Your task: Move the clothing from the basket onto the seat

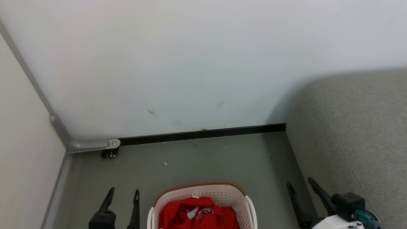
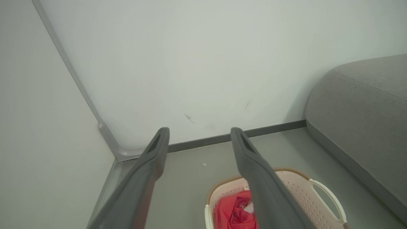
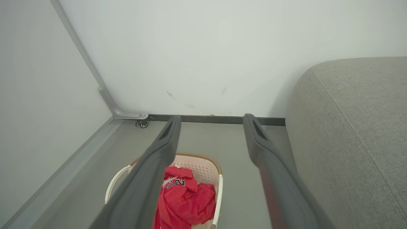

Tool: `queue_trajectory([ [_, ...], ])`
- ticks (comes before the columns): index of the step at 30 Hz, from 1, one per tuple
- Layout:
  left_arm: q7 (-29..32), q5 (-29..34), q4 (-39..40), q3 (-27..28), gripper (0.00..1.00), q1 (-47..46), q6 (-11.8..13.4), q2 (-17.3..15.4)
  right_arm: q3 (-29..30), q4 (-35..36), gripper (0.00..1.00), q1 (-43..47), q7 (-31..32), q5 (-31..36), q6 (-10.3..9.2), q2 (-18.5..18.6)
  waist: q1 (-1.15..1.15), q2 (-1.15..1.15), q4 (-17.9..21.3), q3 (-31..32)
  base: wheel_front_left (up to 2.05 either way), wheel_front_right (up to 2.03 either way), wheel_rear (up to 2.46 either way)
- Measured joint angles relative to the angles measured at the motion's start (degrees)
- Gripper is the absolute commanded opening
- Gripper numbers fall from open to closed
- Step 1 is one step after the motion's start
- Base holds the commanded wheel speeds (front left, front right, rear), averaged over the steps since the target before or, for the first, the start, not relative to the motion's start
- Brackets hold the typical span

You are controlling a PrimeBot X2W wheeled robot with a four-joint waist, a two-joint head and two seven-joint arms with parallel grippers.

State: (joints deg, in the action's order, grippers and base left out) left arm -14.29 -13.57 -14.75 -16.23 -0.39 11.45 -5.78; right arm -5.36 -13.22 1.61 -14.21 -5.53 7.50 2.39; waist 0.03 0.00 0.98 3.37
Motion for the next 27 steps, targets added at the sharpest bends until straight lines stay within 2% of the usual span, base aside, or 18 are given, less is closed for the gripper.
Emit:
queue_trajectory([
  [27, 0.0, -0.5, -0.6, 1.4, 1.0, 0.0, 0.0, 0.1, -0.5, 0.2, 1.0, 0.5, 0.0, 0.0, 0.0, 0.0, -0.01, 0.0, 0.0, -0.6, 0.0, 0.0, 0.0],
])
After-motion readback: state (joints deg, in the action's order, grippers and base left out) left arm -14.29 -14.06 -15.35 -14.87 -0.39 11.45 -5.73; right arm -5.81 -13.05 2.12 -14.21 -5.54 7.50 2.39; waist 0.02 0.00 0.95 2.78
